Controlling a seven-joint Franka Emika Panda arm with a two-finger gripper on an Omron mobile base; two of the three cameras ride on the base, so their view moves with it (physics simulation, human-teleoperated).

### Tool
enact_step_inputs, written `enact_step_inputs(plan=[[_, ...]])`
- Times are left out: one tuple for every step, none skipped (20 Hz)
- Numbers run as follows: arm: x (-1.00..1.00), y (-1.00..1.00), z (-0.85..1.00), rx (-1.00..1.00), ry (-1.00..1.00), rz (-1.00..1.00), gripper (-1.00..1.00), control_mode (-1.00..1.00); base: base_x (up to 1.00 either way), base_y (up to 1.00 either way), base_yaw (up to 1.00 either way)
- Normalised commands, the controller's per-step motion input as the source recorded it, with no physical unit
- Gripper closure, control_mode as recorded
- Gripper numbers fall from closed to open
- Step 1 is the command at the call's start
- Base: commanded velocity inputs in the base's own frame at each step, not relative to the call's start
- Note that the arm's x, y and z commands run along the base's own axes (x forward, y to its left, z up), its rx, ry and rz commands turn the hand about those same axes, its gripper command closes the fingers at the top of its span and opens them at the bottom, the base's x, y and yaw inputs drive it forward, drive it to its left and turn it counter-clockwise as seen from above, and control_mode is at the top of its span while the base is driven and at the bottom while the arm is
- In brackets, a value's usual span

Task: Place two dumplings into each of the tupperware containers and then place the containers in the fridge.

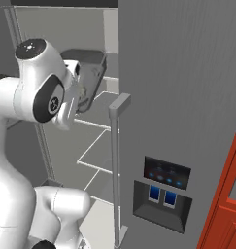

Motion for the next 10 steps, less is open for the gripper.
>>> enact_step_inputs(plan=[[0.99,0.0,0.16,0.03,0.01,0.0,1.0,-1.0,0.0,0.0,0.0],[1.0,0.0,0.16,0.04,0.04,0.0,1.0,-1.0,0.0,0.0,0.0],[1.0,0.0,0.16,0.06,0.07,0.0,1.0,-1.0,0.0,0.0,0.0],[1.0,0.0,0.11,0.03,0.08,0.0,1.0,-1.0,0.0,0.0,0.0],[1.0,0.0,0.12,0.06,0.09,0.0,1.0,-1.0,0.0,0.0,0.0],[1.0,0.0,0.09,0.05,0.09,0.0,1.0,-1.0,0.0,0.0,0.0],[1.0,-0.02,0.05,0.05,0.07,0.0,1.0,-1.0,0.0,0.0,0.0],[0.93,0.0,0.02,0.03,0.05,0.0,1.0,-1.0,0.0,0.0,0.0],[0.91,-0.02,0.01,0.03,0.05,0.0,1.0,-1.0,0.0,0.0,0.0],[0.84,-0.02,0.0,0.01,0.01,0.0,1.0,-1.0,0.0,0.0,0.0]])
